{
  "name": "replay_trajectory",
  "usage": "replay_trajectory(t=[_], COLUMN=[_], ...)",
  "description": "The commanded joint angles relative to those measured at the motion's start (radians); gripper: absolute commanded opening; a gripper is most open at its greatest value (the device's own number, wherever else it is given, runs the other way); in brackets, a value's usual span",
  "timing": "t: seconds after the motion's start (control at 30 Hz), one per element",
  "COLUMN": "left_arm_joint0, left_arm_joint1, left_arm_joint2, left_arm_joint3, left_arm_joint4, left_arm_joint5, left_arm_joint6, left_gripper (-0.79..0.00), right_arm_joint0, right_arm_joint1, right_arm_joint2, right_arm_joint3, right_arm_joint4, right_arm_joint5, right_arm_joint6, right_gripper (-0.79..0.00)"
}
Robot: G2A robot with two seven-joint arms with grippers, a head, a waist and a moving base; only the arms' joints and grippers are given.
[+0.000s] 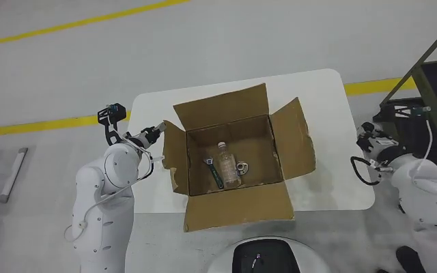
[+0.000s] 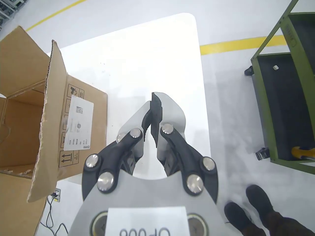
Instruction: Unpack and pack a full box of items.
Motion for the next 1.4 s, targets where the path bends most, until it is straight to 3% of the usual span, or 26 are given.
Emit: replay_trajectory(t=[0.0,0.13,0.2,0.3,0.53,0.67,1.07,1.37], left_arm_joint0=[0.0,0.0,0.0,0.0,0.0,0.0,0.0,0.0], left_arm_joint1=[0.0,0.0,0.0,0.0,0.0,0.0,0.0,0.0], left_arm_joint2=[0.0,0.0,0.0,0.0,0.0,0.0,0.0,0.0], left_arm_joint3=[0.0,0.0,0.0,0.0,0.0,0.0,0.0,0.0], left_arm_joint4=[0.0,0.0,0.0,0.0,0.0,0.0,0.0,0.0], left_arm_joint5=[0.0,0.0,0.0,0.0,0.0,0.0,0.0,0.0], left_arm_joint6=[0.0,0.0,0.0,0.0,0.0,0.0,0.0,0.0], left_gripper=[0.0,0.0,0.0,0.0,0.0,0.0,0.0,0.0], right_arm_joint0=[0.001,-0.001,-0.01,-0.004,0.083,0.125,0.198,0.255], right_arm_joint1=[0.0,-0.001,-0.005,-0.007,-0.017,-0.024,-0.018,-0.02], right_arm_joint2=[0.001,-0.003,-0.035,-0.094,-0.23,-0.28,-0.422,-0.464], right_arm_joint3=[-0.001,0.0,0.035,0.079,0.236,0.238,0.217,0.271], right_arm_joint4=[-0.001,0.008,0.108,0.102,0.08,0.12,0.038,0.076], right_arm_joint5=[0.0,-0.004,-0.054,-0.129,-0.22,-0.271,-0.519,-0.532], right_arm_joint6=[0.0,-0.005,-0.024,-0.08,-0.237,-0.283,-0.172,-0.105], right_gripper=[-0.785,-0.785,-0.785,-0.785,-0.785,-0.785,-0.785,-0.785])
